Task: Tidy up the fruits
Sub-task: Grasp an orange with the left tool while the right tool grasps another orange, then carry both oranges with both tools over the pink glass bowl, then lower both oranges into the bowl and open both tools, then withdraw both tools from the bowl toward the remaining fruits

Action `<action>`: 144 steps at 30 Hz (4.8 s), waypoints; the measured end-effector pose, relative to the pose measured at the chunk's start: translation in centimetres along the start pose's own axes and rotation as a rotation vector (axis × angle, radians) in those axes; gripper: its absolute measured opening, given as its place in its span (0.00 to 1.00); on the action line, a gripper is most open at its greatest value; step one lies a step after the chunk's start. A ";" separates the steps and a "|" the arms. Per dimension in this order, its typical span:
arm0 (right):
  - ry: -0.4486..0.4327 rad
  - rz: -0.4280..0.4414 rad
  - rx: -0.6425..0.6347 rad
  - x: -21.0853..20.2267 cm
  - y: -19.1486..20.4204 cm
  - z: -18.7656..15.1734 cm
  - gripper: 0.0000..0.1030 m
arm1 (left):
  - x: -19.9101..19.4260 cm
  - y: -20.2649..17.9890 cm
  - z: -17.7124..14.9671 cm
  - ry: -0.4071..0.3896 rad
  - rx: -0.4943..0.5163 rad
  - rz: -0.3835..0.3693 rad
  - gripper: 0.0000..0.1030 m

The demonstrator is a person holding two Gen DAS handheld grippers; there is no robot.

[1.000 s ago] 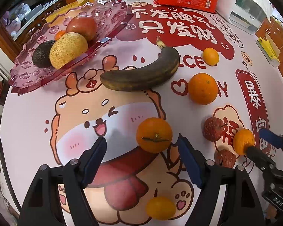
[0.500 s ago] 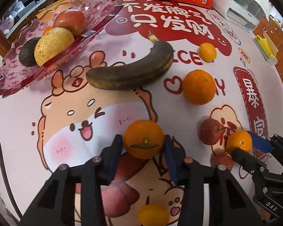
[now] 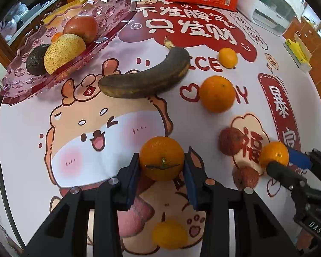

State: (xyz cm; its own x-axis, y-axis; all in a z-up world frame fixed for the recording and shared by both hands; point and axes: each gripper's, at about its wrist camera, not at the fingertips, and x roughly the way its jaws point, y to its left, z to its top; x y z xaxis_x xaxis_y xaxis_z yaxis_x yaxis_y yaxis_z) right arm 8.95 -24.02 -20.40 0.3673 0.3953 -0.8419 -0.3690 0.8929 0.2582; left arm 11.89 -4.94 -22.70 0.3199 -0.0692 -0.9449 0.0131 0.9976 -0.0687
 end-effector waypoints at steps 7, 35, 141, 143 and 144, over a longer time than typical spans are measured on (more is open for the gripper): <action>-0.040 0.000 -0.002 -2.3 1.3 0.3 0.38 | -3.5 0.1 -1.5 -0.041 0.042 0.009 0.36; -0.333 0.044 -0.152 -14.8 16.0 11.4 0.38 | -24.9 14.4 4.8 -0.276 0.179 0.267 0.36; -0.183 -0.203 0.104 1.3 20.4 17.9 0.54 | -13.2 22.4 12.9 -0.207 0.114 -0.105 0.99; -0.191 -0.205 0.102 0.5 20.5 17.4 0.54 | -14.0 21.9 12.4 -0.203 0.114 -0.117 0.99; -0.195 -0.206 0.101 0.1 20.5 17.2 0.54 | -14.4 21.6 12.1 -0.201 0.111 -0.122 0.99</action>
State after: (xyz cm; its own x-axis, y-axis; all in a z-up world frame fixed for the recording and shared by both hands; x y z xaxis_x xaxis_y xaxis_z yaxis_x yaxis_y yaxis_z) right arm 16.08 -1.94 -7.05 0.5864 0.2289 -0.7770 -0.1863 0.9716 0.1456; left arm 19.04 17.77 -6.69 0.4915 -0.1964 -0.8484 0.1629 0.9778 -0.1320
